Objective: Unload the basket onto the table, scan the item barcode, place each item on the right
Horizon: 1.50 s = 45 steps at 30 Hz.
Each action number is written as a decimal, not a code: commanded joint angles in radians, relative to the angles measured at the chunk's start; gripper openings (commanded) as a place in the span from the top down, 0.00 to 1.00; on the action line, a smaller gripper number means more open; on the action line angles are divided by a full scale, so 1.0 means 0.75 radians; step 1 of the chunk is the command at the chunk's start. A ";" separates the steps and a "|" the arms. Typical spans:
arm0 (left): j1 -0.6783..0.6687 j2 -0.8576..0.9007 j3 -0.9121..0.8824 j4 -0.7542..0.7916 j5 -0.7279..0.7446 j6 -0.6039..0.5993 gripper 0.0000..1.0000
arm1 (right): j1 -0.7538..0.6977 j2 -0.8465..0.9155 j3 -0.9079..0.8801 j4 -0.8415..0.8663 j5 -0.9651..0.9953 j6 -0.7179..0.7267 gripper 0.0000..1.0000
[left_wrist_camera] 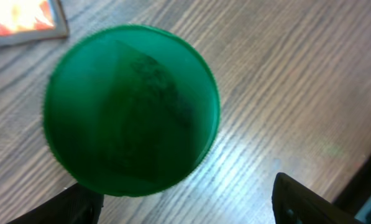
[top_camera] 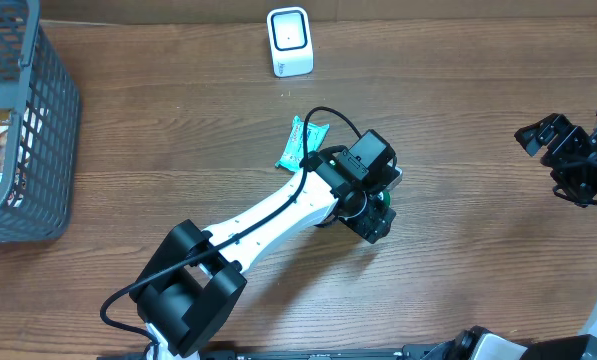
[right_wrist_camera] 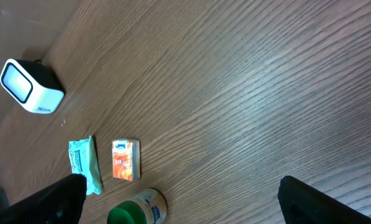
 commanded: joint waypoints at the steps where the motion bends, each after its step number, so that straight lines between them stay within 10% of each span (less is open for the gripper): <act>1: -0.012 -0.016 -0.008 -0.002 0.108 0.001 0.23 | -0.005 0.002 0.028 0.006 -0.001 0.010 0.00; 17: 0.041 -0.016 -0.006 0.086 -0.128 0.114 0.21 | -0.005 0.002 0.028 0.006 -0.001 0.010 0.00; 45: 0.004 -0.016 -0.006 0.104 0.187 0.084 0.17 | -0.005 0.002 0.028 0.006 -0.001 0.010 0.00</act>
